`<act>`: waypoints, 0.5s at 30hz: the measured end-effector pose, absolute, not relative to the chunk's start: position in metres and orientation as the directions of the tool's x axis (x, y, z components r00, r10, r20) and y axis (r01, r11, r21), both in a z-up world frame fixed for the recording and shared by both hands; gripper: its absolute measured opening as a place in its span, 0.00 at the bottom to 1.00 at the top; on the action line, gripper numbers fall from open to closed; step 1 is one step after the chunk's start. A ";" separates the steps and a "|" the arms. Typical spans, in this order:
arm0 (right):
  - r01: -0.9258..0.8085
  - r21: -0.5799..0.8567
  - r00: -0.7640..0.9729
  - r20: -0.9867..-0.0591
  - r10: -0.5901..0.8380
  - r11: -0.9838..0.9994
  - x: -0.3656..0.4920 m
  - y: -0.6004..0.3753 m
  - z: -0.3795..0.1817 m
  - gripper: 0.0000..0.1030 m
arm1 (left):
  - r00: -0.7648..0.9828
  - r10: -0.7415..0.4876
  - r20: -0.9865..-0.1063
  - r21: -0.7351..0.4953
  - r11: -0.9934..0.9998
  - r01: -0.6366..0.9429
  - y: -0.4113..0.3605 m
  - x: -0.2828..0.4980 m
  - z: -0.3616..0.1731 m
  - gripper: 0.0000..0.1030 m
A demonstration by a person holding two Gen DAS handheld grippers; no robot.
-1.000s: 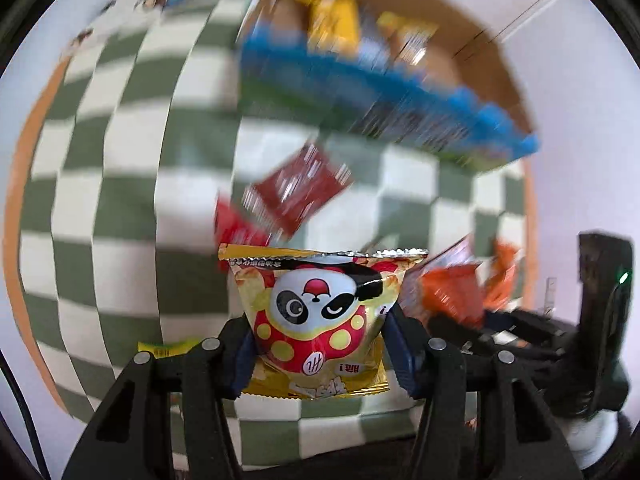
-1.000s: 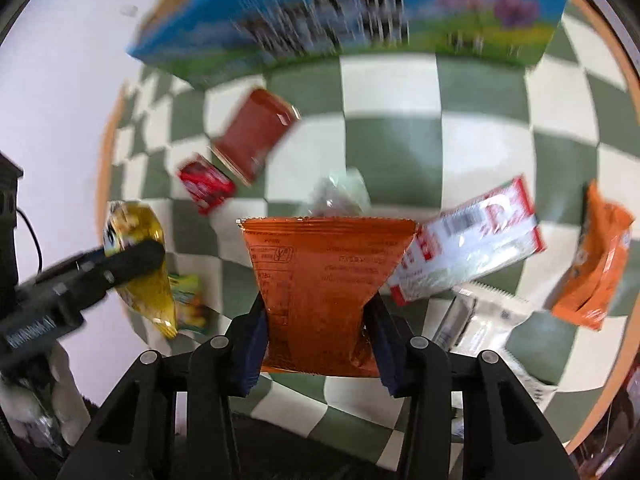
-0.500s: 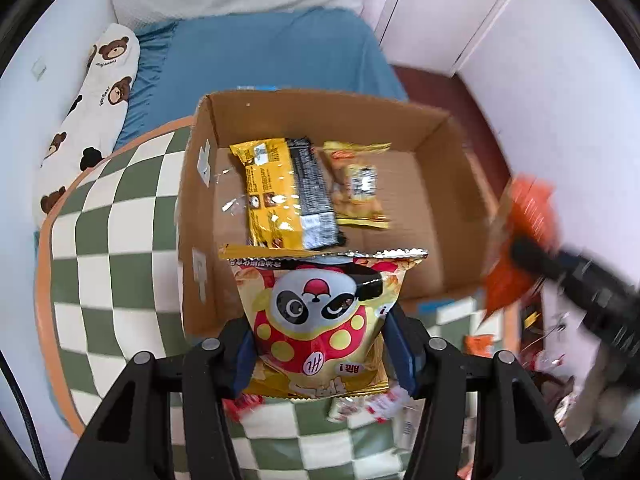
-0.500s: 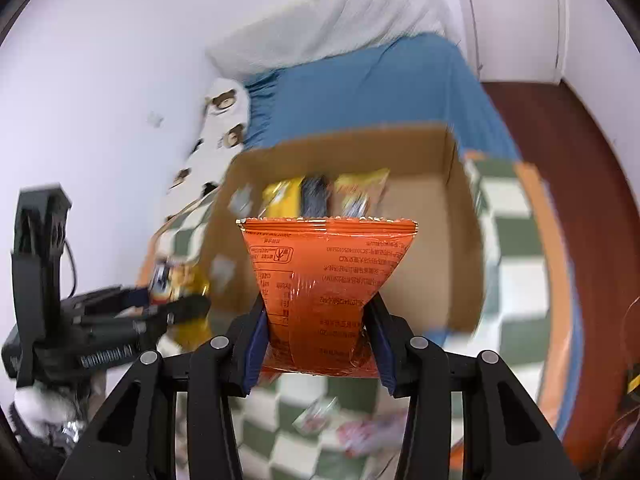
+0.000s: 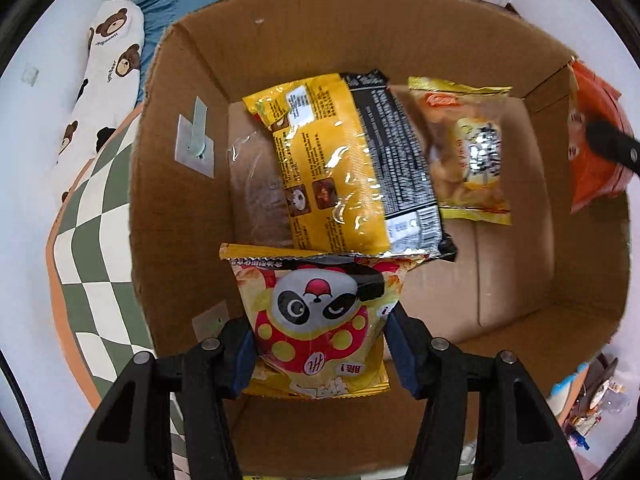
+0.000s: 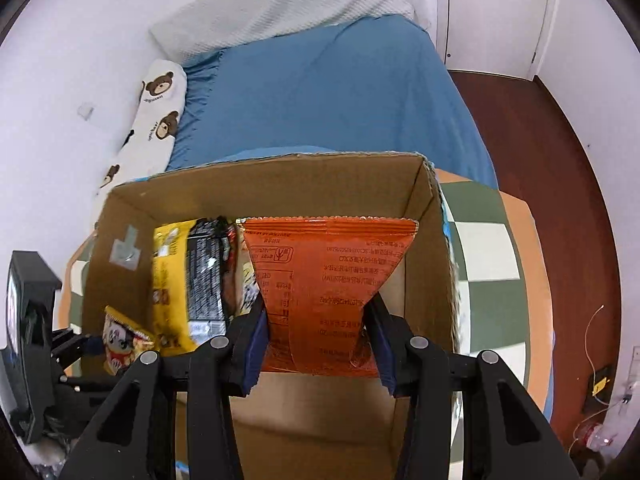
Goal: Organize snacks
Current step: 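Carry both packets into the box and open both tools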
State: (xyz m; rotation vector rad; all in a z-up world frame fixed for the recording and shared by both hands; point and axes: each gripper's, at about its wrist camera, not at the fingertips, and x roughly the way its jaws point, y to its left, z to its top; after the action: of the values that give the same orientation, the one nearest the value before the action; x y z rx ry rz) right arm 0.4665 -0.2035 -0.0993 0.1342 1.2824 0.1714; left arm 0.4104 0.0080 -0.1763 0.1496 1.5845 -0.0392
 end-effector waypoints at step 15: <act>-0.004 0.193 0.233 -0.954 0.188 0.981 0.471 -0.215 -0.119 0.89 | 0.091 -0.036 -0.995 -0.037 0.999 -0.008 0.032 0.408 -0.157 0.89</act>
State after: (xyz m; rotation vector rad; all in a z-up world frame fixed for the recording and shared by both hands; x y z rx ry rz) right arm 0.4713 -0.2145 -0.1186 0.1618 1.3305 0.1325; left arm 0.4084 0.0319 -0.1571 -0.0364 1.4799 -0.0206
